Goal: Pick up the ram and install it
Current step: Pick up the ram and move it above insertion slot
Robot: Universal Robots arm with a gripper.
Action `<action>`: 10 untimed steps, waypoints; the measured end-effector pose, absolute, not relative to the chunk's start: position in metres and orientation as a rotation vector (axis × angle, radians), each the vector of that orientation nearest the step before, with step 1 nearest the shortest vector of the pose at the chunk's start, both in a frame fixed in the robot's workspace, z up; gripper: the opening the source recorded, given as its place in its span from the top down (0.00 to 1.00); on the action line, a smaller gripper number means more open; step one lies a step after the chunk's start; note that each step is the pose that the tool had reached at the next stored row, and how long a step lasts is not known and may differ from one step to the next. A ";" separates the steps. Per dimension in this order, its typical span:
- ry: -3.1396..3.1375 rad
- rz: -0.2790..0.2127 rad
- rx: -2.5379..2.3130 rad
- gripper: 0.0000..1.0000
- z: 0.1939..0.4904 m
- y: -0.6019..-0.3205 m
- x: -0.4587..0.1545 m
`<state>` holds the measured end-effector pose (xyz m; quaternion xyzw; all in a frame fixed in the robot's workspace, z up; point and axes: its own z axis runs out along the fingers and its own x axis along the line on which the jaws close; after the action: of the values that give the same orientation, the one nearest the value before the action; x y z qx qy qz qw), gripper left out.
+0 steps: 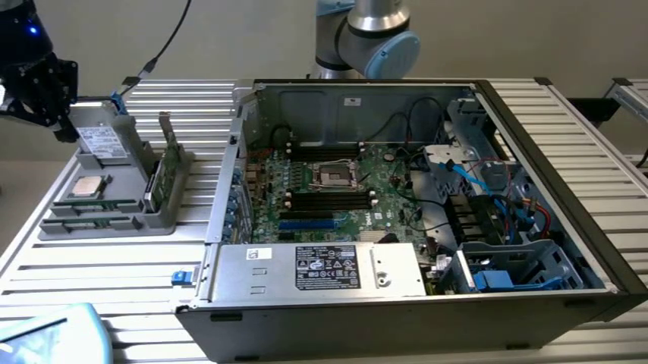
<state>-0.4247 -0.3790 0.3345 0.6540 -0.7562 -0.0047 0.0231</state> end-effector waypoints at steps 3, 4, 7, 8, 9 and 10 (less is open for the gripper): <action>-2.288 -0.017 2.089 0.90 0.333 -0.379 -0.425; -2.267 -0.018 2.112 0.90 0.333 -0.379 -0.425; -2.255 -0.018 2.125 0.90 0.333 -0.379 -0.425; -2.255 -0.018 2.125 0.89 0.333 -0.379 -0.425; -2.255 -0.018 2.125 0.89 0.333 -0.379 -0.425; -2.255 -0.018 2.125 0.82 0.333 -0.379 -0.425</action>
<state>-0.4248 -0.3790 0.3329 0.6858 -0.7275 -0.0057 0.0215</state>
